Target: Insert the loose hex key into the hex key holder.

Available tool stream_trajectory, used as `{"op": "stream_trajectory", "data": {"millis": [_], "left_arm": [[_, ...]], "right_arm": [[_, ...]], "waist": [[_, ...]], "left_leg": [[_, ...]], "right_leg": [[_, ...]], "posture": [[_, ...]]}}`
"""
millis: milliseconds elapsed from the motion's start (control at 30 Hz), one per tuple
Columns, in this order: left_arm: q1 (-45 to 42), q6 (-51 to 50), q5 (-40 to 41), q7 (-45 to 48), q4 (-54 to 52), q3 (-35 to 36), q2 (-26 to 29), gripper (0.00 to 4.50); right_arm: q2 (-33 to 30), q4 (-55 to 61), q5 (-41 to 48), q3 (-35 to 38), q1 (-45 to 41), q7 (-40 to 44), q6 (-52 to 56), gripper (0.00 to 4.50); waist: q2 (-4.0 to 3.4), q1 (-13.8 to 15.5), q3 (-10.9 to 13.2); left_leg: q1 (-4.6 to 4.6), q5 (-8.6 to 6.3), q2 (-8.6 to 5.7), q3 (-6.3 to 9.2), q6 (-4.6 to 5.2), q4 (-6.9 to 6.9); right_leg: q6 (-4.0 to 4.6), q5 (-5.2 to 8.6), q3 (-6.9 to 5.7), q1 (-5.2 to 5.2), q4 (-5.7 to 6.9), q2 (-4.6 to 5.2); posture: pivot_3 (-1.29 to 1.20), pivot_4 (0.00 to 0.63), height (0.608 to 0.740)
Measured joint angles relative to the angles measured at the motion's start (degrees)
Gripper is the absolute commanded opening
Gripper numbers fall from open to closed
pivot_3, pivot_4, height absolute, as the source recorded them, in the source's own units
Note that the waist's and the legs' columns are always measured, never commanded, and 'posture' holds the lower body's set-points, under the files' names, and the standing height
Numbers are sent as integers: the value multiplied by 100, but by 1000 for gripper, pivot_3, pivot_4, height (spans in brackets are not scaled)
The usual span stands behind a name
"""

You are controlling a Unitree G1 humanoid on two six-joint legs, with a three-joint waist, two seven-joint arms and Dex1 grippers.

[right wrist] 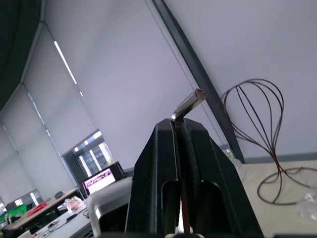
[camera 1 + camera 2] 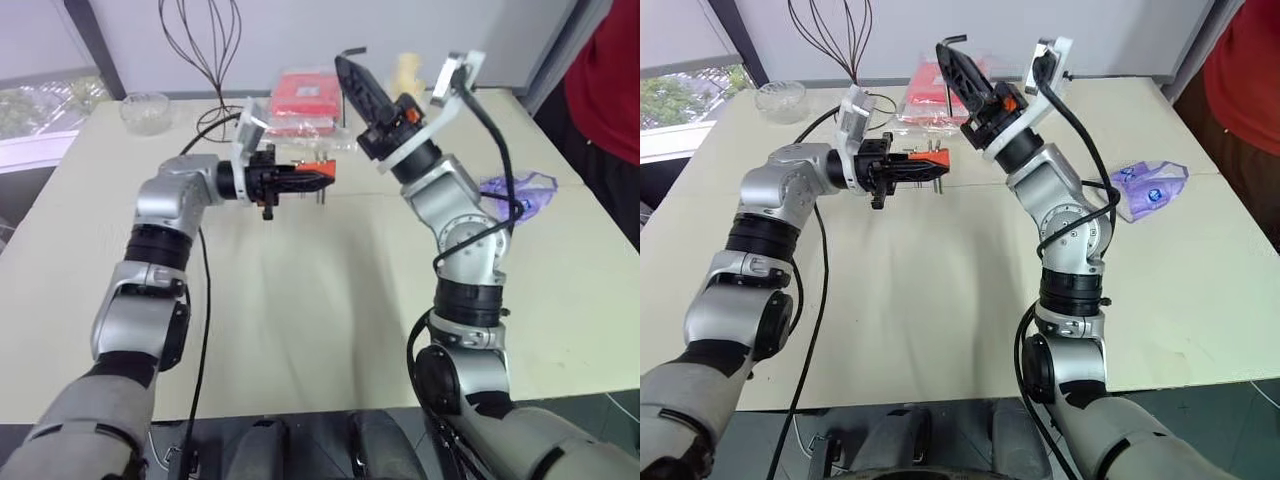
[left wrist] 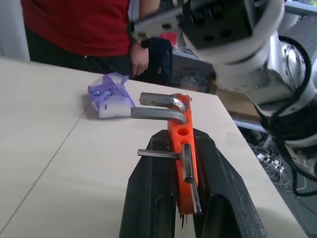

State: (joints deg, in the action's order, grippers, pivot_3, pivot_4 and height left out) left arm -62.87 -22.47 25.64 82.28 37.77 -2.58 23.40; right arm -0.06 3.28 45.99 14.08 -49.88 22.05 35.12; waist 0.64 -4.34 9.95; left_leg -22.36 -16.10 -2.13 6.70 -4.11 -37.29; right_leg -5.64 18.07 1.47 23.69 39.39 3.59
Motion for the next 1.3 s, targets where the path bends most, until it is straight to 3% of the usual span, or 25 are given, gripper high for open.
{"op": "stream_trajectory", "data": {"millis": [1300], "left_arm": [[-73,48,6,-130,-155,332,-164,0]], "right_arm": [[-57,-29,155,-253,256,-141,-170,54]], "waist": [[0,18,0]], "left_leg": [[-3,0,1,1,0,-1]], "right_leg": [[0,0,1,2,1,1]], "posture": [[0,150,740]]}}
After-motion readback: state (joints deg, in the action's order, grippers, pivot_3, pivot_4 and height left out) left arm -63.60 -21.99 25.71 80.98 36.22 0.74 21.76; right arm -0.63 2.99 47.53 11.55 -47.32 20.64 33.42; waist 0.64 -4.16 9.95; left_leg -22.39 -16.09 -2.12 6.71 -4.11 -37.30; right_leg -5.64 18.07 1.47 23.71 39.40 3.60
